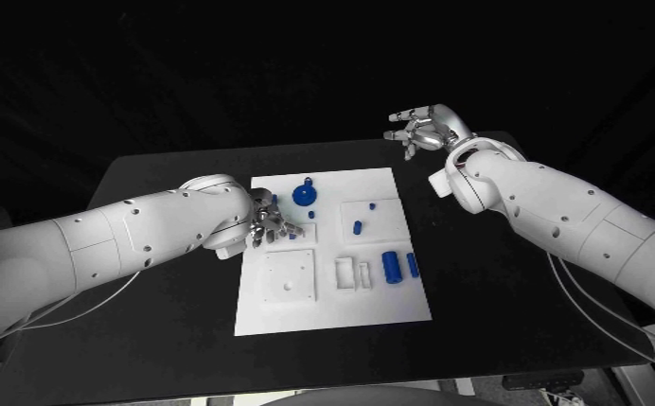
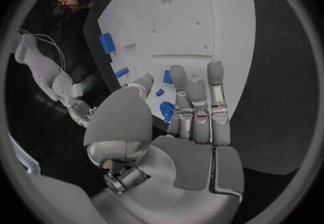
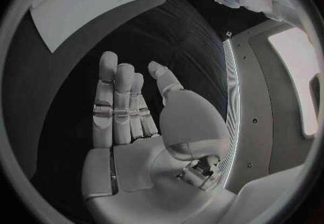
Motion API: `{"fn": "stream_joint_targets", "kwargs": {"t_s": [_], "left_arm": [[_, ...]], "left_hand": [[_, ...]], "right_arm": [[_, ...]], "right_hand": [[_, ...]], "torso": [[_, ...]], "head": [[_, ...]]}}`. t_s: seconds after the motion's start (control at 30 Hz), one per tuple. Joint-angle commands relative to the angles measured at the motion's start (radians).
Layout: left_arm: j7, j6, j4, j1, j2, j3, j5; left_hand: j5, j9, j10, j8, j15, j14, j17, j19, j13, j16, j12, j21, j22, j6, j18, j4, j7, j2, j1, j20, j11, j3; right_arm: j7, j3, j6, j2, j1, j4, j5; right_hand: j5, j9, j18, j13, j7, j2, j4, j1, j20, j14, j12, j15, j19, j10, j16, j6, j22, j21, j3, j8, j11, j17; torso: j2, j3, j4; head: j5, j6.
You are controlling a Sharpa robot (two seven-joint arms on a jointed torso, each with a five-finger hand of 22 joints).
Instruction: Assemble the parts on the task board
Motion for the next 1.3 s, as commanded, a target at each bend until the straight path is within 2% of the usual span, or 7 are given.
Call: {"fn": "stream_joint_targets", "kwargs": {"t_s": [0.03,0.33,0.53,0.6,0.7,1.07,1.3], "left_arm": [[-0.005,0.001,-0.005,-0.001,0.005,-0.001,-0.012],[-0.006,0.006,-0.024,-0.007,0.018,-0.003,-0.013],[-0.005,0.018,-0.027,-0.008,0.022,-0.003,-0.013],[-0.005,0.023,-0.028,-0.008,0.023,-0.003,-0.013],[-0.005,0.027,-0.029,-0.008,0.025,-0.003,-0.013],[0.000,0.030,-0.029,-0.008,0.032,-0.003,-0.012],[0.000,0.025,-0.034,-0.008,0.038,-0.003,-0.012]], "left_hand": [[0.005,-0.006,-0.006,-0.004,0.002,-0.007,-0.001,-0.003,-0.001,0.005,0.005,0.002,0.020,0.001,0.004,-0.007,0.006,0.012,0.001,0.001,0.004,0.001],[0.005,-0.028,-0.007,-0.008,0.003,-0.007,-0.002,-0.003,-0.002,0.006,0.006,0.003,0.020,0.001,0.005,-0.045,0.008,0.037,-0.001,0.002,0.005,-0.005],[0.005,-0.039,-0.005,-0.011,0.003,-0.007,-0.002,-0.004,-0.002,0.009,0.008,0.004,0.020,0.008,0.005,-0.090,0.008,0.074,-0.002,0.002,0.005,-0.022],[0.005,-0.041,-0.004,-0.023,0.002,-0.008,-0.001,-0.004,-0.003,0.010,0.007,0.005,0.020,0.020,0.004,-0.115,0.007,0.092,-0.001,0.002,0.005,-0.036],[0.004,-0.037,-0.003,-0.031,0.002,-0.007,0.000,-0.004,-0.003,0.010,0.007,0.006,0.020,0.024,0.004,-0.130,0.007,0.104,-0.002,0.002,0.004,-0.043],[0.005,-0.024,-0.003,-0.043,0.002,-0.007,0.001,-0.004,-0.003,0.010,0.007,0.007,0.020,0.028,0.004,-0.170,0.006,0.143,-0.002,0.002,0.004,-0.071],[0.005,-0.023,0.000,-0.045,0.001,-0.005,0.001,-0.003,-0.003,0.010,0.008,0.008,0.020,0.029,0.004,-0.170,0.006,0.148,-0.003,0.001,0.003,-0.073]], "right_arm": [[0.005,0.001,0.010,0.001,0.000,0.002,-0.005],[0.005,0.001,0.009,0.002,0.000,0.003,-0.005],[0.005,0.001,0.009,0.001,0.000,0.004,-0.005],[0.005,0.001,0.009,0.000,0.000,0.005,-0.005],[0.005,0.001,0.009,0.000,0.000,0.005,-0.005],[0.005,0.001,0.009,0.000,0.000,0.006,-0.005],[0.004,0.001,0.010,0.001,0.000,0.006,-0.005]], "right_hand": [[0.004,0.000,-0.003,-0.001,0.002,0.000,0.000,-0.007,0.000,-0.009,-0.001,0.000,-0.005,-0.005,-0.005,-0.006,-0.001,0.003,0.003,-0.004,0.000,-0.001],[0.004,0.000,-0.003,-0.001,0.002,0.000,0.000,-0.007,0.000,-0.009,-0.001,0.000,-0.005,-0.005,-0.005,-0.006,-0.001,0.003,0.003,-0.004,0.000,-0.001],[0.004,0.000,-0.003,-0.001,0.002,0.000,0.000,-0.007,0.000,-0.009,-0.001,0.000,-0.005,-0.005,-0.005,-0.006,-0.001,0.003,0.003,-0.004,0.000,-0.001],[0.004,0.000,-0.003,-0.001,0.002,0.000,0.000,-0.007,0.000,-0.009,-0.001,0.000,-0.005,-0.005,-0.005,-0.006,-0.001,0.003,0.003,-0.004,0.000,-0.001],[0.004,0.000,-0.003,-0.001,0.002,0.000,0.000,-0.007,0.000,-0.009,-0.001,0.000,-0.005,-0.005,-0.005,-0.006,-0.001,0.003,0.003,-0.004,0.000,-0.001],[0.004,0.000,-0.003,-0.001,0.002,0.000,0.000,-0.007,0.000,-0.009,-0.001,0.000,-0.005,-0.005,-0.005,-0.006,-0.001,0.003,0.003,-0.004,0.000,-0.001],[0.006,0.000,-0.003,-0.001,0.002,-0.001,0.000,-0.007,0.000,-0.008,-0.001,0.000,-0.005,-0.004,-0.004,-0.006,0.000,0.004,0.005,-0.004,0.000,-0.001]], "torso": [[0.000,0.0005,-0.0001],[-0.001,-0.0001,0.0013],[0.000,0.0002,0.0016],[-0.001,-0.0001,0.0016],[-0.001,0.0000,0.0016],[-0.001,0.0000,0.0012],[-0.001,-0.0001,0.0010]], "head": [[-0.002,-0.001],[-0.007,-0.005],[-0.008,-0.007],[-0.010,-0.007],[-0.011,-0.008],[-0.013,-0.010],[-0.013,-0.010]]}}
